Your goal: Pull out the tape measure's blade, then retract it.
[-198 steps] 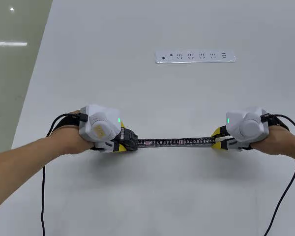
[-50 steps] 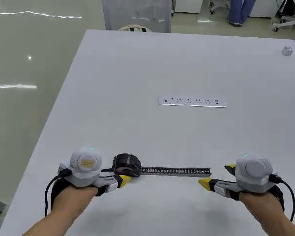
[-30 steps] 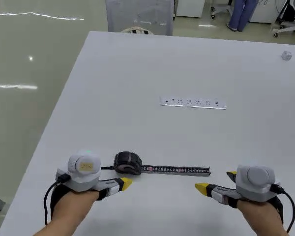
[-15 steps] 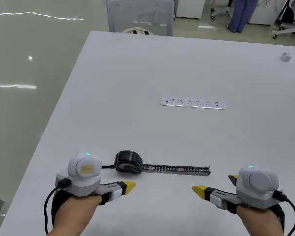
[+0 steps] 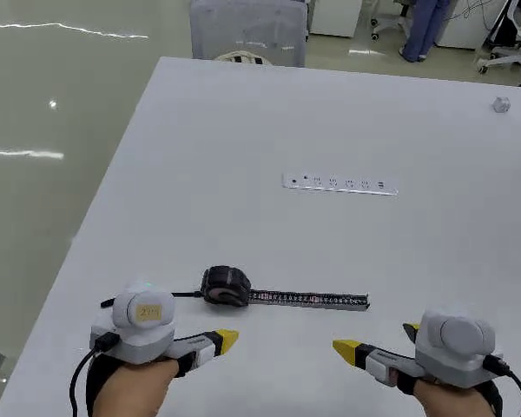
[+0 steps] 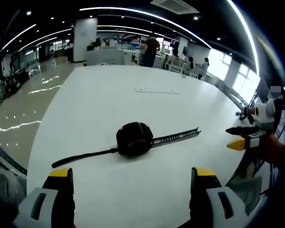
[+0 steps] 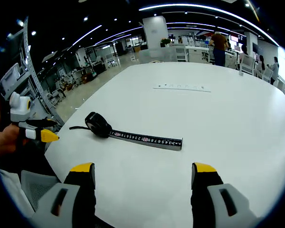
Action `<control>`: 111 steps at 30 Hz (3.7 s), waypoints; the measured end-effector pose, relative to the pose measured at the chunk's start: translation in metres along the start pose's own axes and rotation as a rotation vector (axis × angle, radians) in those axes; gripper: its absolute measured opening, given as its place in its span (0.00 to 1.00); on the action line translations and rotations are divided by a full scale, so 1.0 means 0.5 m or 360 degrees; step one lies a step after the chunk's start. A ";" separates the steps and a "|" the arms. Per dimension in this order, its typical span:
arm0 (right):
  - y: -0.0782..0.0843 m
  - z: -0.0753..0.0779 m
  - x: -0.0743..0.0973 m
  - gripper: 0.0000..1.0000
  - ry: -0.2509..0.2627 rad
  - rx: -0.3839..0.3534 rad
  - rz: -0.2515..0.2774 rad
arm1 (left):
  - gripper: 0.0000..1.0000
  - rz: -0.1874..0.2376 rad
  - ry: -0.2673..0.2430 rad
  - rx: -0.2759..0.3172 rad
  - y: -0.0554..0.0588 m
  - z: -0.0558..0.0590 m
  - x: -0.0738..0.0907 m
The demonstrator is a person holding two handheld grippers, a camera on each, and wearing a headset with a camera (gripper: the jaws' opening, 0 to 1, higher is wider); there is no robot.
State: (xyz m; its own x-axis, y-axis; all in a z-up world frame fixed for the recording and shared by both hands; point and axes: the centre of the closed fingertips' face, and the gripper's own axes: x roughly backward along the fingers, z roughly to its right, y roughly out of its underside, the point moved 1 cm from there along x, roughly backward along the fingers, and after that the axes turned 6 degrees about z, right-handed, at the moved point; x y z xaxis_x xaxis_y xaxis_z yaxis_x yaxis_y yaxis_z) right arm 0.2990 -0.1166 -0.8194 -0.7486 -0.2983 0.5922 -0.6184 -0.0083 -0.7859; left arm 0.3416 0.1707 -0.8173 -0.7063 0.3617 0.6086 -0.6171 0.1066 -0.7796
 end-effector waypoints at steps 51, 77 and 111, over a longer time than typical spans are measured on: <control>-0.012 -0.013 0.090 0.88 0.0092 -0.0076 0.0063 | 1.00 -0.0001 -0.0090 -0.0010 -0.017 0.012 0.074; 0.008 0.002 0.070 0.85 0.0069 -0.0030 -0.0003 | 0.95 -0.0011 -0.0123 -0.0020 -0.021 0.029 0.057; 0.004 0.051 0.001 0.79 -0.0022 0.0179 -0.0104 | 0.88 -0.0034 -0.0126 -0.0005 -0.032 0.057 -0.021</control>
State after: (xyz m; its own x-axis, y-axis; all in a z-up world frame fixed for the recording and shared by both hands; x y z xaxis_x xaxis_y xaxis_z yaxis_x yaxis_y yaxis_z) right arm 0.3036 -0.1412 -0.8253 -0.7035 -0.3070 0.6410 -0.6347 -0.1347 -0.7610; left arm 0.3492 0.1387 -0.8070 -0.7183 0.2849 0.6347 -0.6312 0.1166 -0.7668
